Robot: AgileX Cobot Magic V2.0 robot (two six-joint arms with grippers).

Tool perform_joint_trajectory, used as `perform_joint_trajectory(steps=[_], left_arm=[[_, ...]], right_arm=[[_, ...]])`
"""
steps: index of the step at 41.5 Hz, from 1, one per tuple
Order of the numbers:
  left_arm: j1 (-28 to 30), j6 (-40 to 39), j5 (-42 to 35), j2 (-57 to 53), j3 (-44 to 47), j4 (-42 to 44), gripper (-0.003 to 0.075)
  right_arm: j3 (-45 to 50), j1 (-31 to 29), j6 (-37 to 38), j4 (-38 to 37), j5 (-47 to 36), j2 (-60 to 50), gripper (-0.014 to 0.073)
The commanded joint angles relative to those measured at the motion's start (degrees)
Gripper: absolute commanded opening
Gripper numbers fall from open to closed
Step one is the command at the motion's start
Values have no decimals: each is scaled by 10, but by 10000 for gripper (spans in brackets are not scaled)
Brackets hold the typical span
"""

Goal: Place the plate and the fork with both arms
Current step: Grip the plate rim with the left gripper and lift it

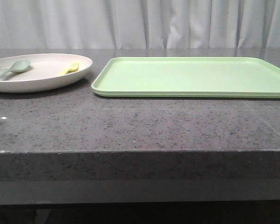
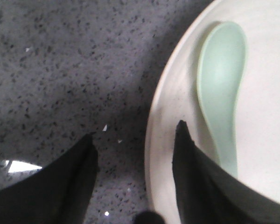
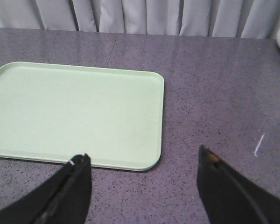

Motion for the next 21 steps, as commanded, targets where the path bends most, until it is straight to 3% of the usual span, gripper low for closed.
perform_joint_trajectory(steps=[1,12,21], left_arm=[[-10,4,-4,-18,-32,-12,312],[-22,6,11,-11,-36,14,212],[-23,6,22,-11,-36,24,68]], right_arm=[[-19,-2,-4,-6,-43,7,508],[-19,-2,-4,-6,-43,7,508],[-19,-2,-4,-6,-43,7,508]])
